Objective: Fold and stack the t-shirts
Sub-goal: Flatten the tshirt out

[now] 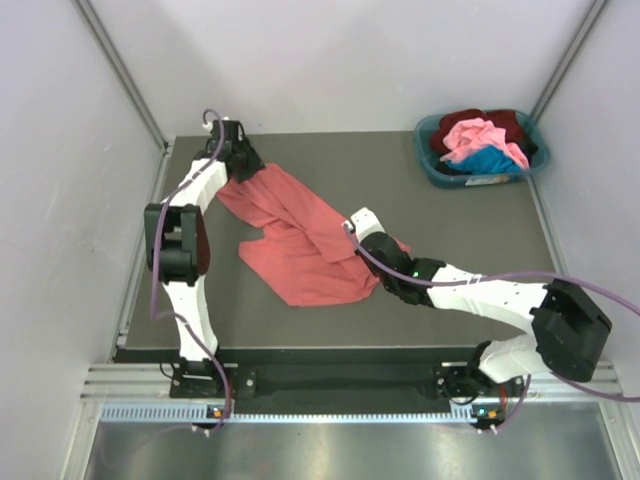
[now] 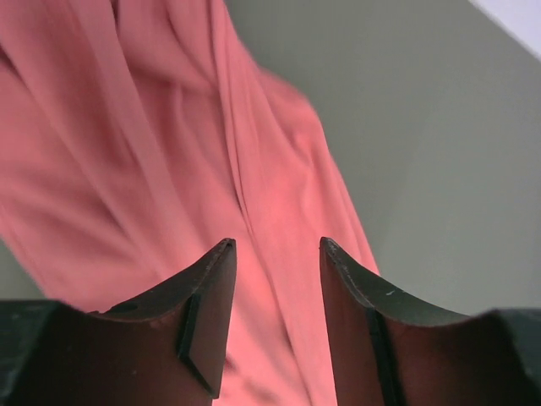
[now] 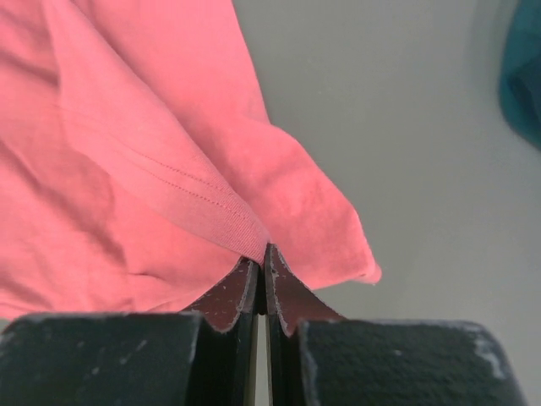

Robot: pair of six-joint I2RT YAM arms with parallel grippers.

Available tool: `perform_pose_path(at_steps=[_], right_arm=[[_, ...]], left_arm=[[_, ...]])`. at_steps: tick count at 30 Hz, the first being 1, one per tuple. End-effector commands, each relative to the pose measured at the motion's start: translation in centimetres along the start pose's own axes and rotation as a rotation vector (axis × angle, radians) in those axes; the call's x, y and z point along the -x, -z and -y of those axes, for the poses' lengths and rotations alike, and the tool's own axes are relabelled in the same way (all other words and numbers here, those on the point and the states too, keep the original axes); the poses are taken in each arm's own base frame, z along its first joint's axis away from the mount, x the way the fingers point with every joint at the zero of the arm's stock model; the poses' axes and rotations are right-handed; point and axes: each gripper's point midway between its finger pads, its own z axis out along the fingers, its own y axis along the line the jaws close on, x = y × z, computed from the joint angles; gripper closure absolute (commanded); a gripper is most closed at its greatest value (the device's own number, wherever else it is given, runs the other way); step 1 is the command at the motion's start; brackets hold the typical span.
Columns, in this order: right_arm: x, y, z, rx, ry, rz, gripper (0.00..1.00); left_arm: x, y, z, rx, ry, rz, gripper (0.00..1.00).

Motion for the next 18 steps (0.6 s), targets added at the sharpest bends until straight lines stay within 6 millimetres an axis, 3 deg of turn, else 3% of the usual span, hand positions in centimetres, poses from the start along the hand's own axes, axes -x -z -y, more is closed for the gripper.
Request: perform_pose_path(at_steps=[1,3,5,9,14,17,18], right_arm=[[1.2,1.0,-1.4,0.071,-0.068,0.043,1.0],[1.1,1.0,-2.0,0.102,-0.077,0.038,1.0],[1.0,0.8,-2.4,0.114,-0.077,0.03,1.0],[0.9,0.4,-3.0,0.136,-0.071,0.02,1.0],[0.7,0.1,-3.8,0.163,-0.066,0.011,1.0],[0.9,0.2,-3.7,0.158,-0.069,0.018,1.0],[0.9,0.2,-3.4,0.15,-0.071,0.02,1.0]], left_arm=[[3.9,-2.6,-1.1,0.044,-0.007,0.096,0.52],[3.2,-5.1,-0.8,0.007,-0.004,0.074,0.53],[3.9,-6.2,-0.3,-0.003,0.009,0.08,0.56],[3.1,-9.5,-3.0,0.117,0.016,0.051,0.56],[3.7,-10.8,-2.1,0.04,0.024,0.11,0.53],[3.2,-11.4,-2.1,0.028,0.04,0.097,0.65],[3.2,-11.3,-2.0,0.027,0.048,0.097,0.79]])
